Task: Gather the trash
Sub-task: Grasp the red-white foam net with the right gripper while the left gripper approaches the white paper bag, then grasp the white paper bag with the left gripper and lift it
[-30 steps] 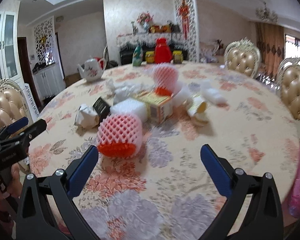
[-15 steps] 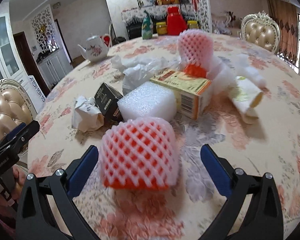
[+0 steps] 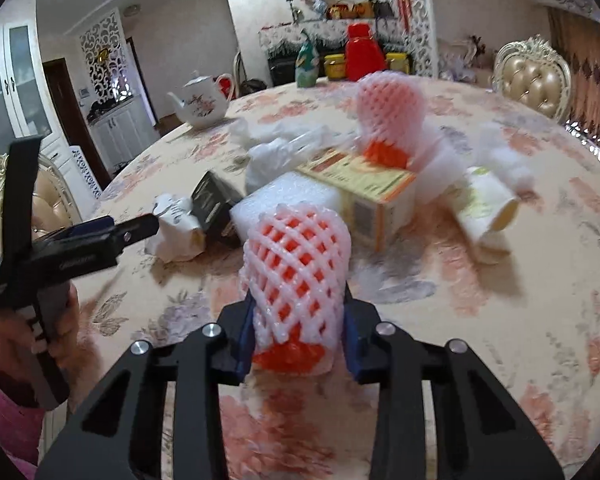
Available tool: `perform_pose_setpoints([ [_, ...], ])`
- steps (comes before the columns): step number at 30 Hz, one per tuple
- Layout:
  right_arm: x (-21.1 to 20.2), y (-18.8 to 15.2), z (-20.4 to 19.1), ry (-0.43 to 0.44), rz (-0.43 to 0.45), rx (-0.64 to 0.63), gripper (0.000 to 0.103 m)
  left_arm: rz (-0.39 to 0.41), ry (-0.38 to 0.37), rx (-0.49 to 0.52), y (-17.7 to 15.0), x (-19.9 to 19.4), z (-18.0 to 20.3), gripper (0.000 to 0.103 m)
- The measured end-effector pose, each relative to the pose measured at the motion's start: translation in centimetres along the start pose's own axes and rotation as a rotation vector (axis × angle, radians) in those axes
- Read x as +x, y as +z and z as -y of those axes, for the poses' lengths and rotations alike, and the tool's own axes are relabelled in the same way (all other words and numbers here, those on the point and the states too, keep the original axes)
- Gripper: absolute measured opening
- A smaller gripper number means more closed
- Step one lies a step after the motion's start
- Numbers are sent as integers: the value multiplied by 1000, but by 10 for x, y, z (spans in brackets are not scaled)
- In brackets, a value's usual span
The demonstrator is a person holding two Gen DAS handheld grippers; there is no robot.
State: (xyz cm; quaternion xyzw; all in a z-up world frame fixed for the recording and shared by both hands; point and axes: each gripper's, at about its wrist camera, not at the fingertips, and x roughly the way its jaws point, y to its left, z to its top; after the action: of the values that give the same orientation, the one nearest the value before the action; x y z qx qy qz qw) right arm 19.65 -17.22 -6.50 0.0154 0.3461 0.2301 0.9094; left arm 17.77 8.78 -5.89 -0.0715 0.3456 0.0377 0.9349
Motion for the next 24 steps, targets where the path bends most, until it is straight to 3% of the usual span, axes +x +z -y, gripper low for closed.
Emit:
perform_pose_setpoints([
  [8, -15, 1, 22, 5, 38, 34, 35, -33, 5, -11, 14, 27, 21, 75],
  [14, -16, -4, 34, 22, 40, 66, 36, -60, 41, -8, 4, 29, 27, 68],
  [20, -10, -8, 42, 70, 27, 105, 37, -95, 65, 8, -12, 16, 23, 69],
  [22, -10, -7, 44, 81, 28, 104, 37, -138, 65, -16, -16, 22, 20, 76],
  [24, -12, -8, 43, 85, 33, 98, 37, -170, 51, -41, -17, 26, 17, 76],
])
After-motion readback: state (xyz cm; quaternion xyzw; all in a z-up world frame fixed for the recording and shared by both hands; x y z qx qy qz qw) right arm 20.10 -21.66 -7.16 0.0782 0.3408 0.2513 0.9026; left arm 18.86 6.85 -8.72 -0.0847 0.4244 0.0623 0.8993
